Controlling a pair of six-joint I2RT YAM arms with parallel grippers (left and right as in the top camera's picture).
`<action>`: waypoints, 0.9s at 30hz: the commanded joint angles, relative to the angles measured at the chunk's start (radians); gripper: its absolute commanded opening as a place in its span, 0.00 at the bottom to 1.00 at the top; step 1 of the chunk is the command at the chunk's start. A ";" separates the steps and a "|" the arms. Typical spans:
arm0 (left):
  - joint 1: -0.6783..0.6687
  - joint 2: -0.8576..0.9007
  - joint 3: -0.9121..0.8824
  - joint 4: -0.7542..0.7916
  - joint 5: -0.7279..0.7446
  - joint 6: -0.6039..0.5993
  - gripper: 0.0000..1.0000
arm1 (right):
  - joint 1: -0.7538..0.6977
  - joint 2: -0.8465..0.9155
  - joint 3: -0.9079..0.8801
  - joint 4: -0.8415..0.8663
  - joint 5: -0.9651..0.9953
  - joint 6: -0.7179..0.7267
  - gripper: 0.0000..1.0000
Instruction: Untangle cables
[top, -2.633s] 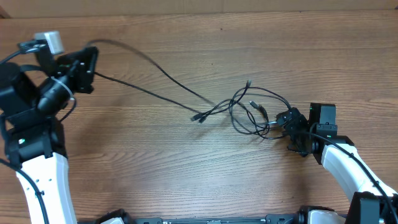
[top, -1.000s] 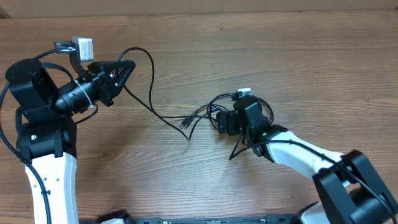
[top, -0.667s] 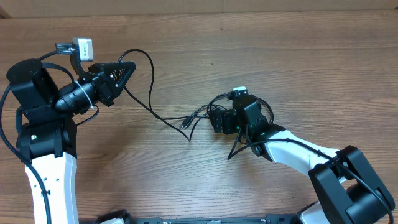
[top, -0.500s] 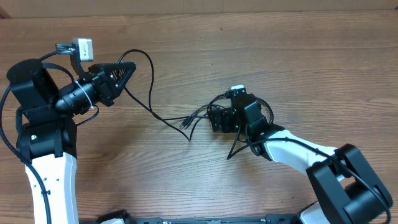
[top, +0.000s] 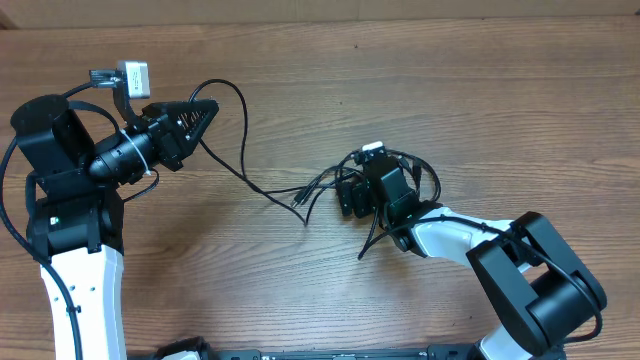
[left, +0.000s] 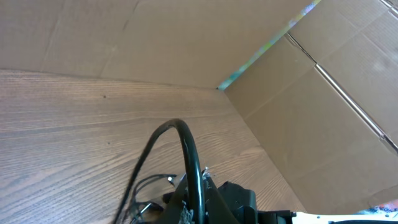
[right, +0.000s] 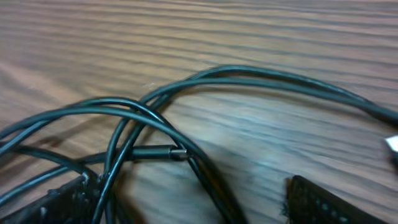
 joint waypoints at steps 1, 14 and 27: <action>0.007 -0.020 0.019 0.031 -0.007 0.018 0.04 | -0.015 0.021 0.013 -0.027 0.179 0.148 0.92; 0.219 -0.020 0.064 0.252 -0.105 -0.091 0.04 | -0.324 0.021 0.011 -0.298 0.088 0.378 0.85; 0.254 0.017 0.183 0.172 -0.270 -0.096 0.04 | -0.363 0.020 0.012 -0.337 -0.187 0.377 0.91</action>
